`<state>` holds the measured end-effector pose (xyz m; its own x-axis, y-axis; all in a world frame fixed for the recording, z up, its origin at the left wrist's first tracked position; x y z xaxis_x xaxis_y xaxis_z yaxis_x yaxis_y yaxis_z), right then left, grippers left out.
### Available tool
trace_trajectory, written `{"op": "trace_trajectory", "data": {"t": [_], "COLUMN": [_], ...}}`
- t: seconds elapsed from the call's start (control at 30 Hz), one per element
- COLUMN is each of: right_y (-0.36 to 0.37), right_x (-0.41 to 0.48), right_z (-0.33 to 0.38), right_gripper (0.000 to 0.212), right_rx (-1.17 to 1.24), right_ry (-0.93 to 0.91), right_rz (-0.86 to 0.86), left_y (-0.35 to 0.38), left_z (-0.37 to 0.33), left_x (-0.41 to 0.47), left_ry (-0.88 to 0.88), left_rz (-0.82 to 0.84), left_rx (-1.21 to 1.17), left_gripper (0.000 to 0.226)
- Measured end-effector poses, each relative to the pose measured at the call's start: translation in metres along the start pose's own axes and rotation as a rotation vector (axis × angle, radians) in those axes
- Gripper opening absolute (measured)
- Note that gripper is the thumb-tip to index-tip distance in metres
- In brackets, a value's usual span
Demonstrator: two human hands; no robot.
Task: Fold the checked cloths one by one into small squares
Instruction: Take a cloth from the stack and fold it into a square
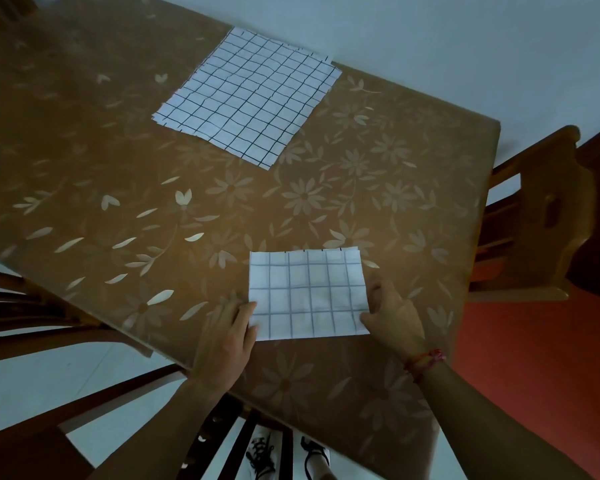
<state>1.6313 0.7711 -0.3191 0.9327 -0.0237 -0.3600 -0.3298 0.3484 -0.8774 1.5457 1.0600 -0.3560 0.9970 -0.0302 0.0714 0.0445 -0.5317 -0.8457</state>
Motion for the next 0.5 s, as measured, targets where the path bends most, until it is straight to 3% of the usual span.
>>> {"op": "trace_trajectory", "data": {"t": [0.17, 0.33, 0.5], "right_y": [0.017, 0.051, 0.083], "right_x": [-0.004, -0.007, 0.006], "right_z": [0.03, 0.075, 0.104], "right_gripper": [0.043, 0.061, 0.063], "right_rx": [-0.128, -0.255, -0.366], "right_ry": [-0.273, -0.487, -0.671], "right_rz": [-0.233, -0.18, -0.205], "left_y": [-0.004, 0.001, 0.011], "left_z": [-0.002, 0.008, 0.018], "left_x": [0.015, 0.037, 0.055], "left_ry": [0.064, 0.088, 0.088], "left_rz": [0.076, 0.146, 0.221], "left_rx": [0.039, 0.122, 0.214], "left_gripper": [0.051, 0.059, 0.061]}}
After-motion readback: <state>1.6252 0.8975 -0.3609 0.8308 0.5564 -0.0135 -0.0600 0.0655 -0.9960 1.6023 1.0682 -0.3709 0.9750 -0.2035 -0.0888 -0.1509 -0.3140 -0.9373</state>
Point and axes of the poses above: each hand's wrist, its own x-axis towards the middle knuckle, its own y-axis out of the palm, z = x × y, the point moved 1 cm from there along x, towards the middle knuckle, and after that the axes turned 11 degrees about -x, right-handed, at the moved point
